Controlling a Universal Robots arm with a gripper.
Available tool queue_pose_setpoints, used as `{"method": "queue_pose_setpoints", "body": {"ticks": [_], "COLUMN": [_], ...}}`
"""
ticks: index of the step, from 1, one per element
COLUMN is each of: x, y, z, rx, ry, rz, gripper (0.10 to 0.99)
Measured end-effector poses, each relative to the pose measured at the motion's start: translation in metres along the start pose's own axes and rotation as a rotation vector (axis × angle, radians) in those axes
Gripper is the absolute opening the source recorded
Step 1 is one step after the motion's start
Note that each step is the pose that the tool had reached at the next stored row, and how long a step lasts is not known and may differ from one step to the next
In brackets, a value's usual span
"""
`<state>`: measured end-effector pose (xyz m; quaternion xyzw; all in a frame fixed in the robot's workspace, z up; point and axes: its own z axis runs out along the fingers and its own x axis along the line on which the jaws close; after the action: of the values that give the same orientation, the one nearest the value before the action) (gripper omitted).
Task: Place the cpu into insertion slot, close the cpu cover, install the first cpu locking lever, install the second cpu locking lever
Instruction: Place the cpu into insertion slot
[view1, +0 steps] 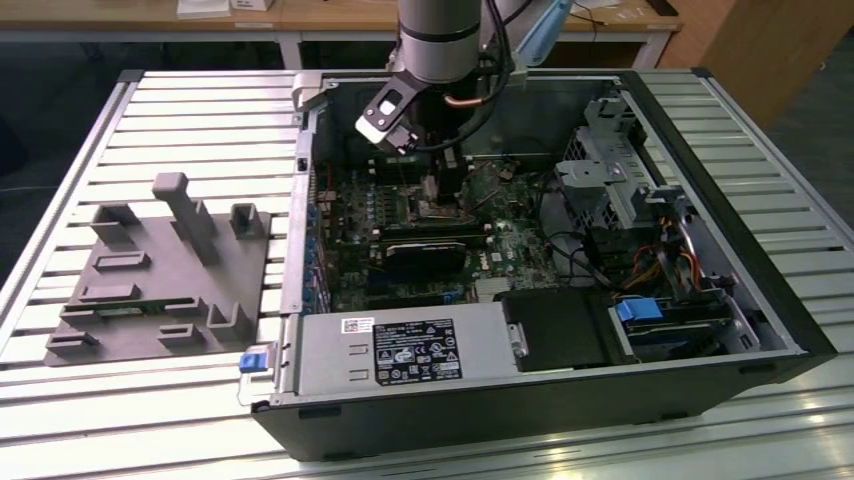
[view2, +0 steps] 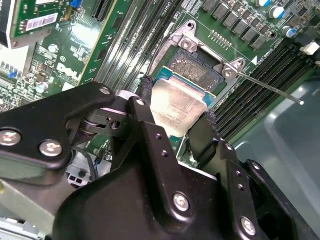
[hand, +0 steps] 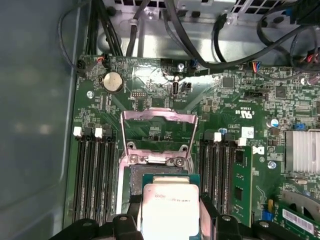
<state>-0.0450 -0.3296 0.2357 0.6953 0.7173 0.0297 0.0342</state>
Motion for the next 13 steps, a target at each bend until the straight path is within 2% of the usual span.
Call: {"method": "queue_pose_setpoints", "body": {"ticks": [3, 7, 8, 9, 13], "x": [0.0000, 0.0004, 0.0017, 0.0026, 0.0032], "y": [-0.0001, -0.0007, -0.0017, -0.0021, -0.0027], "z": [0.0012, 0.0071, 0.0138, 0.0169, 0.0192], "rx": [0.000, 0.000, 0.000, 0.000, 0.000], "ry": [-0.0058, -0.0063, -0.0064, -0.0062, -0.0067], "rz": [0.000, 0.000, 0.000, 0.000, 0.003], "gripper": [0.541, 0.541, 0.541, 0.541, 0.541]}}
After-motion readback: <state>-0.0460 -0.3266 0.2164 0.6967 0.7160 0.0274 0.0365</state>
